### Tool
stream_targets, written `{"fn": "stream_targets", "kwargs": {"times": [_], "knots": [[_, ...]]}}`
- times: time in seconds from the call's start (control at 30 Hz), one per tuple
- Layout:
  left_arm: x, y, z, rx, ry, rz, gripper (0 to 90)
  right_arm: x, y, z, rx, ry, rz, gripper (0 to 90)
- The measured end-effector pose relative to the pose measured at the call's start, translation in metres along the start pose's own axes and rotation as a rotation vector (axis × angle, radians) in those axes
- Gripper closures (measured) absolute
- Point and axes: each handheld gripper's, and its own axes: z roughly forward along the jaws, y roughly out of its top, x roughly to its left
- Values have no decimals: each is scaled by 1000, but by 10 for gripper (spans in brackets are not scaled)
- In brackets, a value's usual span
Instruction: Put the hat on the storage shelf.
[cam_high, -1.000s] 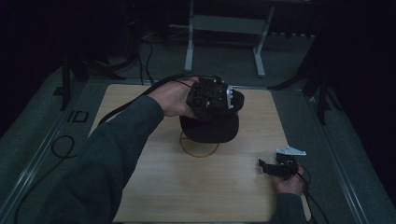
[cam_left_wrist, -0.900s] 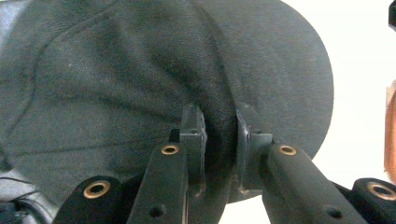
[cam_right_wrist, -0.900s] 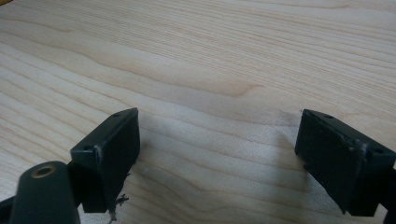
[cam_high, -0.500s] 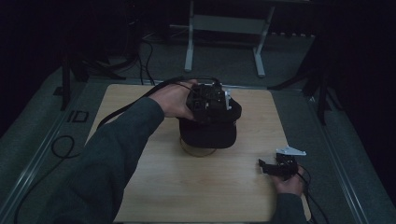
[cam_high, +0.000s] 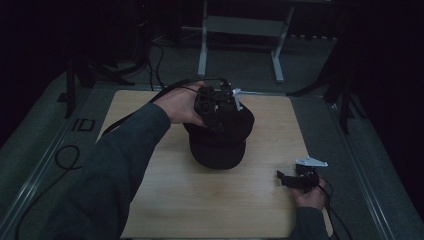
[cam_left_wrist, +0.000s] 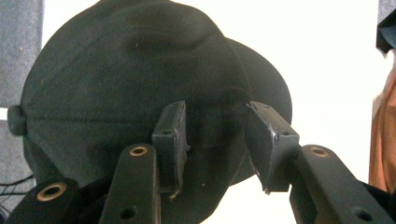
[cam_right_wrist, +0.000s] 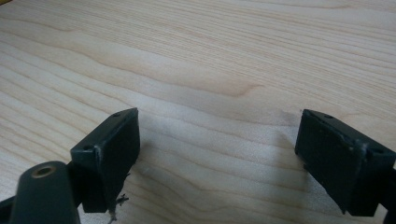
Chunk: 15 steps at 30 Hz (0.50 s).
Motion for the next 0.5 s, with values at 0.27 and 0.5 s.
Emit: {"fn": "stream_targets", "kwargs": {"times": [0.27,0.5], "knots": [[8,-25,-9,-56,16,-80,600,0,0,0,0,1,-4,140],[15,-62,-18,-115,38,-176,599,0,0,0,-1,1,-4,140]]}}
